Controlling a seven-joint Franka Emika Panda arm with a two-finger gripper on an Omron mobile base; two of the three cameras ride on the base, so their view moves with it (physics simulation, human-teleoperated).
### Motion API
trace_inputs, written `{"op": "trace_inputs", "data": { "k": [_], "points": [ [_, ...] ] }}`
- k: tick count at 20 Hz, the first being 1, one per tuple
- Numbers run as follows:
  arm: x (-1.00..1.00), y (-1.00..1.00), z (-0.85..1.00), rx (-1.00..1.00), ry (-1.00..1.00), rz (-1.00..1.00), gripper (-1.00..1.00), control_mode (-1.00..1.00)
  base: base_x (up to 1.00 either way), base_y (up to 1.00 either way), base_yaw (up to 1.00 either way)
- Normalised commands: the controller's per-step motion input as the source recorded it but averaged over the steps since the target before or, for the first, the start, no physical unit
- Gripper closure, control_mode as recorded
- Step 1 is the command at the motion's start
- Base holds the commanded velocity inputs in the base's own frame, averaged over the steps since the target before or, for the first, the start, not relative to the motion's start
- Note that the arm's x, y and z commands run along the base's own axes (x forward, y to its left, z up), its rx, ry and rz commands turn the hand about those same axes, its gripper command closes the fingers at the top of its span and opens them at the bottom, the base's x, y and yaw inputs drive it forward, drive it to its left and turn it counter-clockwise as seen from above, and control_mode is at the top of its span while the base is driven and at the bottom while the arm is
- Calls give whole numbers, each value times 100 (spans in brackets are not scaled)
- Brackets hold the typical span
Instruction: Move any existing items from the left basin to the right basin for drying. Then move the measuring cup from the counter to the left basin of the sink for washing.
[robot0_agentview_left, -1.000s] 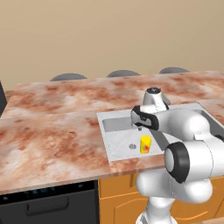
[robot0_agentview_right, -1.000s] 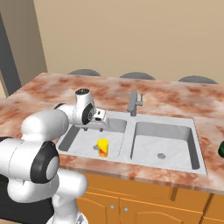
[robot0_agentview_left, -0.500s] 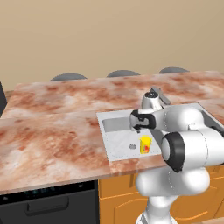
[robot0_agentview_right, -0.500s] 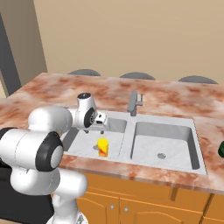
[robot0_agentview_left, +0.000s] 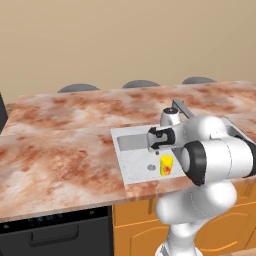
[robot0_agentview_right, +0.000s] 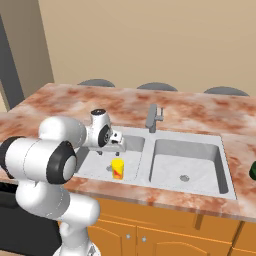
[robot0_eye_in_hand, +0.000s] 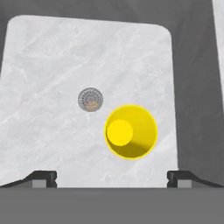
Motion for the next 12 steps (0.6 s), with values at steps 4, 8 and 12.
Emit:
{"op": "trace_inputs", "data": {
  "k": [4,8,12],
  "points": [
    [3,0,-18,0,7,0,-100,-100,0,0,0],
    [12,0,-23,0,6,0,-100,-100,0,0,0],
    [22,0,-25,0,3,0,-100,-100,0,0,0]
  ]
}}
